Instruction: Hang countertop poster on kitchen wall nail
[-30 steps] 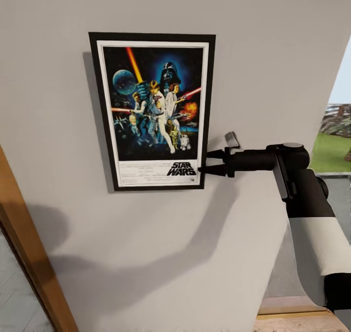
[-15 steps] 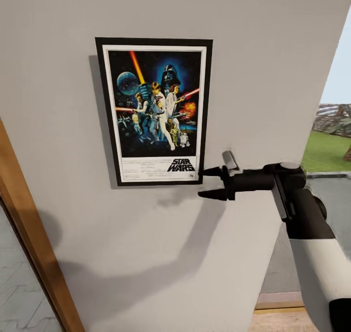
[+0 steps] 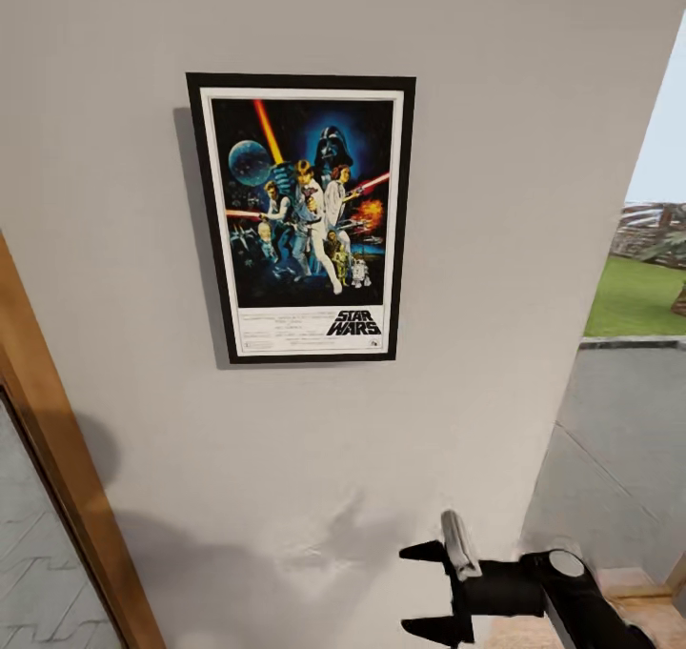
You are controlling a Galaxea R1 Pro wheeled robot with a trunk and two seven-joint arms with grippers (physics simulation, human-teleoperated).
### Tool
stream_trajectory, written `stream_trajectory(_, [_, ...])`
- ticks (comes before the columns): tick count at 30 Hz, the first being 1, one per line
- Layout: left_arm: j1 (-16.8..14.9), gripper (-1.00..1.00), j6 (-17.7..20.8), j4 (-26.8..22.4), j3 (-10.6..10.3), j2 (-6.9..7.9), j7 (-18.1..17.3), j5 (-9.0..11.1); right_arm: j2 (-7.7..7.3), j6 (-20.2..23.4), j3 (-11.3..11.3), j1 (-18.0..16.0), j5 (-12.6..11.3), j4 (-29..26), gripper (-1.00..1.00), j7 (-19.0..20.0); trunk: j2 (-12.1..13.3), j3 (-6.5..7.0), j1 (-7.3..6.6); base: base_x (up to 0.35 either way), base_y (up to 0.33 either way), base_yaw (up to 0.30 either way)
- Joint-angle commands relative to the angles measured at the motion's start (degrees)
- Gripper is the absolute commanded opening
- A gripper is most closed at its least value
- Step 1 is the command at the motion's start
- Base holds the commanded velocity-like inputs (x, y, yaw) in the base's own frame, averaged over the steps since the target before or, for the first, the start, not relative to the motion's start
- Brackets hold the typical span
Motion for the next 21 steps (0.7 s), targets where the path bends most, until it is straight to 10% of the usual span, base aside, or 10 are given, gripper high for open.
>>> stream_trajectory(1, [0.03,1.00,-0.09,-0.04,0.13,-0.02,-0.21,0.05,-0.01,-1.34,-0.12,0.56,0.12,3.64,1.00,-0.58,-0.04,0.01,0.02,0.000,0.000,0.000])
stream_trajectory(2, [0.03,1.00,-0.10,-0.03,0.13,-0.02,-0.24,0.08,-0.18,-5.49,-0.52,1.64,0.13,14.38,1.00,-3.60,-0.04,0.01,0.02,0.000,0.000,0.000])
stream_trajectory(8, [0.03,1.00,-0.09,0.10,0.13,-0.02,-0.27,0.15,-2.13,-13.99,-0.85,2.63,0.01,36.74,1.00,-15.50,-0.04,0.01,0.02,0.000,0.000,0.000])
stream_trajectory(18, [0.03,1.00,-0.08,0.55,0.04,-0.02,-0.18,0.08,-2.07,-15.35,-0.91,2.78,-0.28,54.11,1.00,-37.16,-0.04,0.01,0.02,0.000,0.000,0.000])
stream_trajectory(21, [0.03,1.00,-0.08,0.72,-0.21,-0.02,-0.08,-0.06,-0.25,-15.37,-0.89,2.78,-0.42,57.91,1.00,-51.56,-0.04,0.01,0.02,0.000,0.000,0.000])
